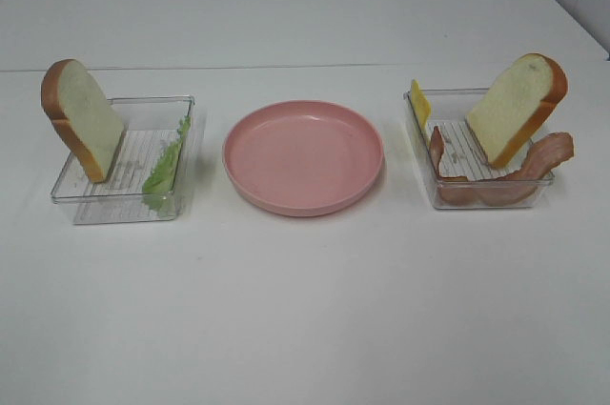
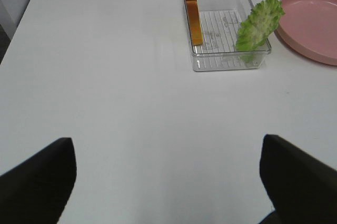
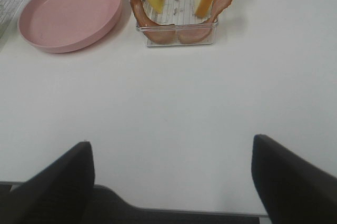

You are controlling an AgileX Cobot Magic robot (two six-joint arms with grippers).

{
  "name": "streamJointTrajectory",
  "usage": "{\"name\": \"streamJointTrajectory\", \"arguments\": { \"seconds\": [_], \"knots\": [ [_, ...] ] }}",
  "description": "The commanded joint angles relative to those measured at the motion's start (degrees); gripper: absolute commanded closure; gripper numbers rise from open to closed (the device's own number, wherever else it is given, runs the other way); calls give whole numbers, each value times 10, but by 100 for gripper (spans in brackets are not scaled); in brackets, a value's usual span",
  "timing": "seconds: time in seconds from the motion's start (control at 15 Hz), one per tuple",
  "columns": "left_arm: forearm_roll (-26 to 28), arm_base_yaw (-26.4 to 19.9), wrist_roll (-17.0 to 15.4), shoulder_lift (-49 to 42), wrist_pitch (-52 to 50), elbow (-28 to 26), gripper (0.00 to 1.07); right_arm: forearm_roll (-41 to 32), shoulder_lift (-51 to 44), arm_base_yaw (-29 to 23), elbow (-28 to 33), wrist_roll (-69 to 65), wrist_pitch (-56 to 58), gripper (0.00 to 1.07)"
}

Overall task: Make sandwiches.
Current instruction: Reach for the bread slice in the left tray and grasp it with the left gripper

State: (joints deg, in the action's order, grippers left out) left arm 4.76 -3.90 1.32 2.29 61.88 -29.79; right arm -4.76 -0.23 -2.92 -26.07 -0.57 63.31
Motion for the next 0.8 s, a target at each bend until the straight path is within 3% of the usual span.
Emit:
{"name": "streamJointTrajectory", "arguments": {
  "seconds": [0.07, 0.8],
  "knots": [
    [1, -1, -3, 1, -2, 1, 20, -4, -18, 3, 3, -1, -4, 27],
    [1, -1, -3, 1, -2, 1, 20, -3, -18, 3, 3, 2, -4, 27]
  ]
}}
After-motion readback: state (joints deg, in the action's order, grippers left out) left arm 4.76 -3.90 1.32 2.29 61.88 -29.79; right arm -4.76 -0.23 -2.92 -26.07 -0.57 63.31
